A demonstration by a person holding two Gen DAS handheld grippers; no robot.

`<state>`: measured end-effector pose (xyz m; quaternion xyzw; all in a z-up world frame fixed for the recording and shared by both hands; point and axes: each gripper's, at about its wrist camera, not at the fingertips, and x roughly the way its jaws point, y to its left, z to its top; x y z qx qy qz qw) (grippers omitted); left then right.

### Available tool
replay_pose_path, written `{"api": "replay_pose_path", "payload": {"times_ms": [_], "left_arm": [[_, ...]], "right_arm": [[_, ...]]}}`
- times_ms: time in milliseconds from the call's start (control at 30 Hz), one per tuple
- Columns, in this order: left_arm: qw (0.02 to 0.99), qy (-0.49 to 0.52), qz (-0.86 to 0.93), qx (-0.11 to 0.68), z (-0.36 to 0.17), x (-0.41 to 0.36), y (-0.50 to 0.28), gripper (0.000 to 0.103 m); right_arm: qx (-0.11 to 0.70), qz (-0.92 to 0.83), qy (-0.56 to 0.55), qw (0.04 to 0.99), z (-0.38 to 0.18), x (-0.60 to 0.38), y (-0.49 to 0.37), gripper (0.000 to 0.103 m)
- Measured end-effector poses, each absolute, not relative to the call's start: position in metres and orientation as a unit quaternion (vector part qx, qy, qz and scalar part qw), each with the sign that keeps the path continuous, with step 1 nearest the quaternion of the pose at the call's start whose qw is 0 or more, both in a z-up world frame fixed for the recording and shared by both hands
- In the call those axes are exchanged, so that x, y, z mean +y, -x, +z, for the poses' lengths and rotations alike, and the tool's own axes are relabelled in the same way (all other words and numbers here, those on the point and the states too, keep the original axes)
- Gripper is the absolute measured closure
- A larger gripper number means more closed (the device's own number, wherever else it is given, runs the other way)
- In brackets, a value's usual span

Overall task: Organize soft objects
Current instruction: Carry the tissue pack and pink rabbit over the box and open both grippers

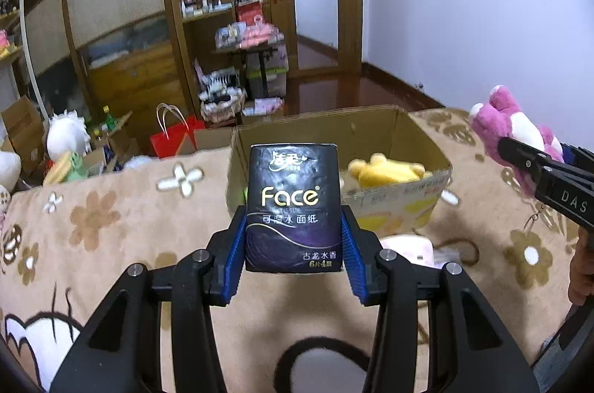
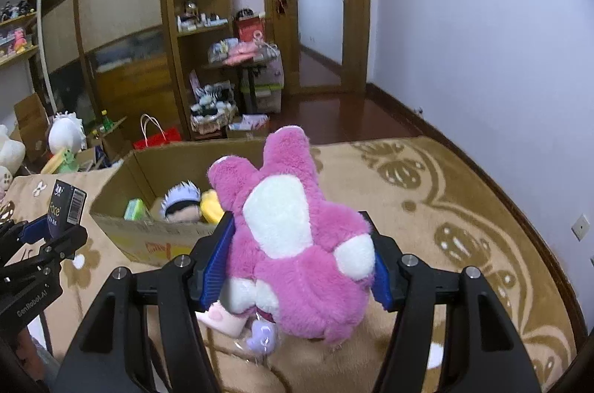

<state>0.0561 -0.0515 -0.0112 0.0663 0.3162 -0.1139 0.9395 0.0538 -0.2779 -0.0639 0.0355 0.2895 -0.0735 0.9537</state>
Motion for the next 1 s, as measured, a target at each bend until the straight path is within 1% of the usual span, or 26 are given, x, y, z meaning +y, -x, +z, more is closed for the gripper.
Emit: {"api": "replay_pose_path", "payload": {"times_ms": [233, 567, 700, 1000], "left_arm": [[0.948, -0.052, -0.115, 0.292, 0.008, -0.048, -0.071, 0.058], [0.951, -0.058, -0.113, 0.283, 0.007, -0.052, -0.095, 0.058], [0.950, -0.045, -0.124, 0.285, 0.007, -0.051, -0.107, 0.058], [0.947, -0.057, -0.118, 0.293, -0.003, -0.057, -0.125, 0.058]], "right_arm": [[0.263, -0.060, -0.015, 0.963, -0.049, -0.265, -0.065, 0.037], [0.254, -0.055, 0.002, 0.966, -0.048, -0.249, -0.094, 0.036], [0.251, -0.050, 0.007, 0.967, -0.046, -0.247, -0.106, 0.036], [0.250, -0.031, 0.018, 0.968, -0.045, -0.246, -0.136, 0.036]]}}
